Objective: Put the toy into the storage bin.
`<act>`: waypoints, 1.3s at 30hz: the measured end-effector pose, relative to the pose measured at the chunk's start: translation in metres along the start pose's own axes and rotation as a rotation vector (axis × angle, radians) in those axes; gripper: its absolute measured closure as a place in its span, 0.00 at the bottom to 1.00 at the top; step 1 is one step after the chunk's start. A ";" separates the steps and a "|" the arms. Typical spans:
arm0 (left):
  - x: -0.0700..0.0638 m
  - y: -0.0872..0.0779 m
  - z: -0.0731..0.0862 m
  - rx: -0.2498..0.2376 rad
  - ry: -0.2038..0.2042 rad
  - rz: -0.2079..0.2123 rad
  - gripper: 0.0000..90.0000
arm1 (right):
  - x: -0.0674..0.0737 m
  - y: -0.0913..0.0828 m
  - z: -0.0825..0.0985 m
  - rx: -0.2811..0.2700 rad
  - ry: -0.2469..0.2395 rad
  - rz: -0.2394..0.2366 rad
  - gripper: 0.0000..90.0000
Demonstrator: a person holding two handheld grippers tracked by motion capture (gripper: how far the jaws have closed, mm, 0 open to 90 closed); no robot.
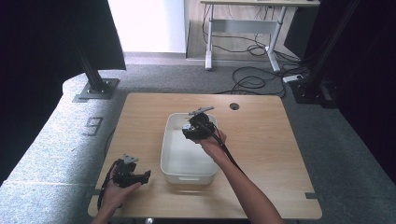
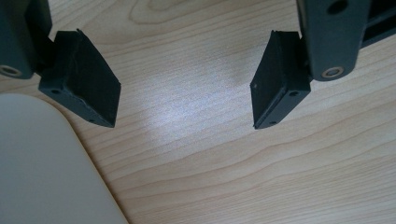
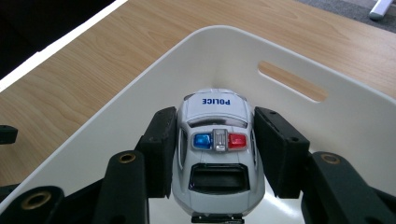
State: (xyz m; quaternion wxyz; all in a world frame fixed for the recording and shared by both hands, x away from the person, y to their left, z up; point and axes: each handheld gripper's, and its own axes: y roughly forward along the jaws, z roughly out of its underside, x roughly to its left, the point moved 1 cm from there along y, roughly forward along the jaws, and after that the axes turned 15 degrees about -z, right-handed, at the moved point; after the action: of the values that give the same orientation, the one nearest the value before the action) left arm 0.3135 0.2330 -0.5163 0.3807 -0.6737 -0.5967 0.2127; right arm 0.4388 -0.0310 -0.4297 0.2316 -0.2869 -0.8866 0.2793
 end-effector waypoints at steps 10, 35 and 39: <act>0.000 0.000 0.000 0.000 0.000 -0.002 0.28 | -0.005 0.026 0.003 0.029 0.030 0.000 0.57; 0.002 -0.001 0.002 -0.004 0.005 -0.011 0.28 | -0.005 0.081 0.011 0.154 0.063 0.006 0.57; 0.002 -0.001 0.002 -0.006 0.006 -0.013 0.28 | -0.004 0.087 0.013 0.172 0.059 0.008 0.57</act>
State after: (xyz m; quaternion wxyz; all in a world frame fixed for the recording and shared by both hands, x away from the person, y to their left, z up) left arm 0.3116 0.2353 -0.5160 0.3818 -0.6716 -0.6005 0.2065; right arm 0.4672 0.0205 -0.4946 0.2802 -0.2776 -0.8510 0.3468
